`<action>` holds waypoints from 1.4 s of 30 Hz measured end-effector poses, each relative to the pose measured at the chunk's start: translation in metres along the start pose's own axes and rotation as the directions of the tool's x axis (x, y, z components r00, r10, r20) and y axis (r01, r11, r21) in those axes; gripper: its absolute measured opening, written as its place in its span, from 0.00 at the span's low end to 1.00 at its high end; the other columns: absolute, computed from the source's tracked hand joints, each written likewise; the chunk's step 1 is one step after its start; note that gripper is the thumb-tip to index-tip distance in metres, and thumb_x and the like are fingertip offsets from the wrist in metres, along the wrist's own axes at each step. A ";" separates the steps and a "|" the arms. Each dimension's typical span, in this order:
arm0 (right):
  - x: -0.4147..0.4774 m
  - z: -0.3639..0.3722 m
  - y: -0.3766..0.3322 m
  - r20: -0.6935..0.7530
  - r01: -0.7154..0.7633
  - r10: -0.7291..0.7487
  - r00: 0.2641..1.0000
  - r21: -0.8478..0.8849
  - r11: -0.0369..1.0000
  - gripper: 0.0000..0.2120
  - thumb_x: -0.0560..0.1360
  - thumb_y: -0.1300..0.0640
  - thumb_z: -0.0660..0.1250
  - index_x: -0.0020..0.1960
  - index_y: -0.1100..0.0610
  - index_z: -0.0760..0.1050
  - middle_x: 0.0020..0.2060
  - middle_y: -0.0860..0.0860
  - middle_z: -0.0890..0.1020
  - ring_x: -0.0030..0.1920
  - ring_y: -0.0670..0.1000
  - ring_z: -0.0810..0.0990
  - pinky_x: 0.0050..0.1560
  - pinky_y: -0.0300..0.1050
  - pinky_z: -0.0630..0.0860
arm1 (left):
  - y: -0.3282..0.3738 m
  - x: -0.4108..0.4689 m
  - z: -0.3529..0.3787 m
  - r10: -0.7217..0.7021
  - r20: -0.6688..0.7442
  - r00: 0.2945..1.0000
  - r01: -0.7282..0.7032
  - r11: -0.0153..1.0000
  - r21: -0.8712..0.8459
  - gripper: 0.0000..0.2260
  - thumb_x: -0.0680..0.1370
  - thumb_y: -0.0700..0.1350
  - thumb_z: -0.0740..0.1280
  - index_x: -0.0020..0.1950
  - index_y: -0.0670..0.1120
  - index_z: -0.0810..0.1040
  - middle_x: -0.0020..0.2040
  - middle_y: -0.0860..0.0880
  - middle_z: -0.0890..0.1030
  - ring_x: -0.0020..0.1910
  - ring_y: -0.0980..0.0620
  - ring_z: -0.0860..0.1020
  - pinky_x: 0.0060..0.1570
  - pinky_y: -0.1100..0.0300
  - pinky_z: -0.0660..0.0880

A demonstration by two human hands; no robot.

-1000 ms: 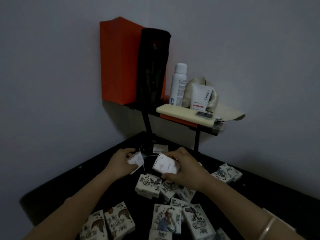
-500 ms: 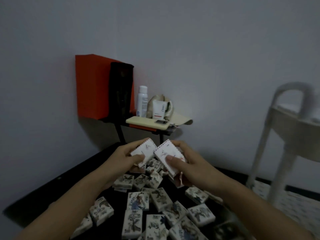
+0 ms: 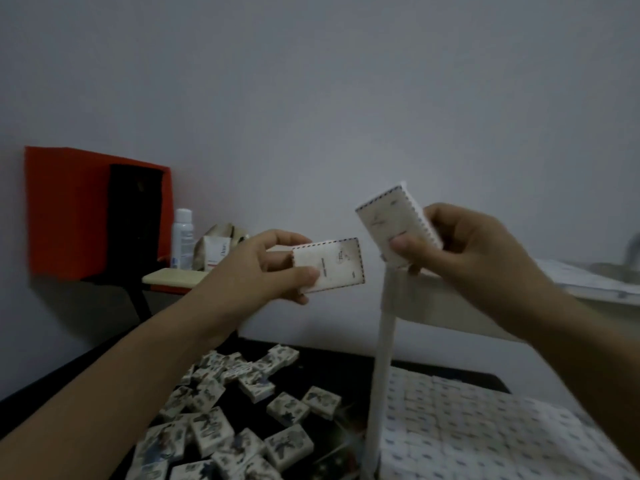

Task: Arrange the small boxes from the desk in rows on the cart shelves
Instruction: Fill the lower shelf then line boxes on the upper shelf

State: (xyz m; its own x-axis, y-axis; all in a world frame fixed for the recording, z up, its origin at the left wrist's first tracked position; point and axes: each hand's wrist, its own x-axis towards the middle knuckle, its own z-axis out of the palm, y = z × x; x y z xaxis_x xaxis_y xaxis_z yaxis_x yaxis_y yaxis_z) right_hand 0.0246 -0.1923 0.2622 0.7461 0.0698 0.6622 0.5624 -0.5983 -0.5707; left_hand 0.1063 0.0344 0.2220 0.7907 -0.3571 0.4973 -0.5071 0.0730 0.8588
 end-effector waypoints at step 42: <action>0.073 -0.234 0.138 -0.395 -0.437 0.211 0.894 -0.667 0.603 0.13 0.77 0.54 0.58 0.59 0.46 0.74 0.48 0.50 0.81 0.44 0.54 0.80 0.46 0.49 0.79 | 0.006 0.258 0.300 -0.057 0.615 0.787 -0.491 0.545 0.679 0.14 0.76 0.48 0.70 0.62 0.50 0.80 0.51 0.52 0.81 0.51 0.54 0.78 0.55 0.61 0.73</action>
State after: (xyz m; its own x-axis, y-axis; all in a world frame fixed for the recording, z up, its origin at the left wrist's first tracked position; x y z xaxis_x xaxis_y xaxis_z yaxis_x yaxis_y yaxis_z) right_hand 0.0735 -0.4566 0.3451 0.6451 -0.3795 0.6632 -0.2253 -0.9238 -0.3095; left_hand 0.2044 -0.3364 0.3187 0.4403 -0.8574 0.2664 -0.8978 -0.4174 0.1404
